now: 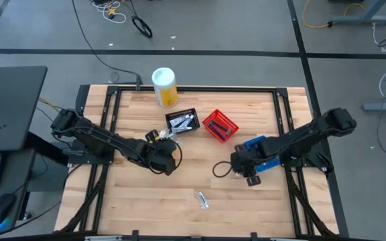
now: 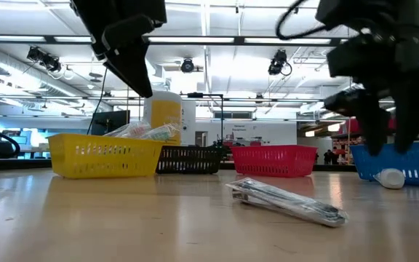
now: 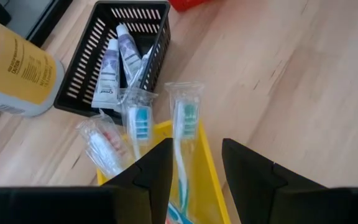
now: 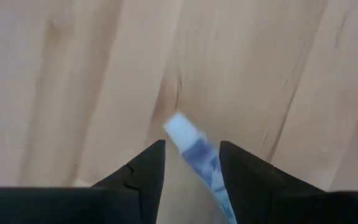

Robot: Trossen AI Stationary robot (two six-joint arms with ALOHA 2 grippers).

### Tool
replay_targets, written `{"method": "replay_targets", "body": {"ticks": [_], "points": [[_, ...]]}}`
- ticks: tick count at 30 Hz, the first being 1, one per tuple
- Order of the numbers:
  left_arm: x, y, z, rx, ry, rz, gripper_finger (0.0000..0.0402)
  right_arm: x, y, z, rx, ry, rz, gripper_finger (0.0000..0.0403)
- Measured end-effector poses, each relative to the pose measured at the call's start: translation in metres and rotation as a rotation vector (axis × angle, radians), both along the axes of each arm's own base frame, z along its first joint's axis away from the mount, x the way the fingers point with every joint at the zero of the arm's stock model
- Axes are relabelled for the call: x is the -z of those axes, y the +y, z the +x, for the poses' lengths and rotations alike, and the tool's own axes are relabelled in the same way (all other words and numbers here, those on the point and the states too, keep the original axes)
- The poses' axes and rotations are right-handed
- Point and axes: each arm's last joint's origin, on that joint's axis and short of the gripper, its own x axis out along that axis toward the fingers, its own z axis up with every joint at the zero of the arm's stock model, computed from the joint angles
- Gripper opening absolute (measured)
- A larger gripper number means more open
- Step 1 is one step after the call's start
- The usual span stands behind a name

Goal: Pick & Place Travel size toiletries
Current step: Put the white toothpaste into the black basket

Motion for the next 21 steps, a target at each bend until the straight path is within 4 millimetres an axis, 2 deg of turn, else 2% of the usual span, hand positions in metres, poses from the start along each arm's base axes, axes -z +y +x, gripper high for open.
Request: {"method": "replay_targets", "body": {"ticks": [8,15,21], "points": [[0.000,0.000,0.000,0.000,-0.003,0.000,0.0146,0.022,-0.003,-0.012,-0.073,0.027,-0.094,0.0162],[0.000,0.001,0.001,-0.008,-0.010,0.012,0.0146,0.037,-0.005,-0.011,-0.130,-0.018,-0.179,0.0160],[0.000,0.001,0.001,-0.006,-0.009,0.008,0.0145,0.040,-0.004,-0.008,-0.138,-0.044,-0.171,0.0127]]}}
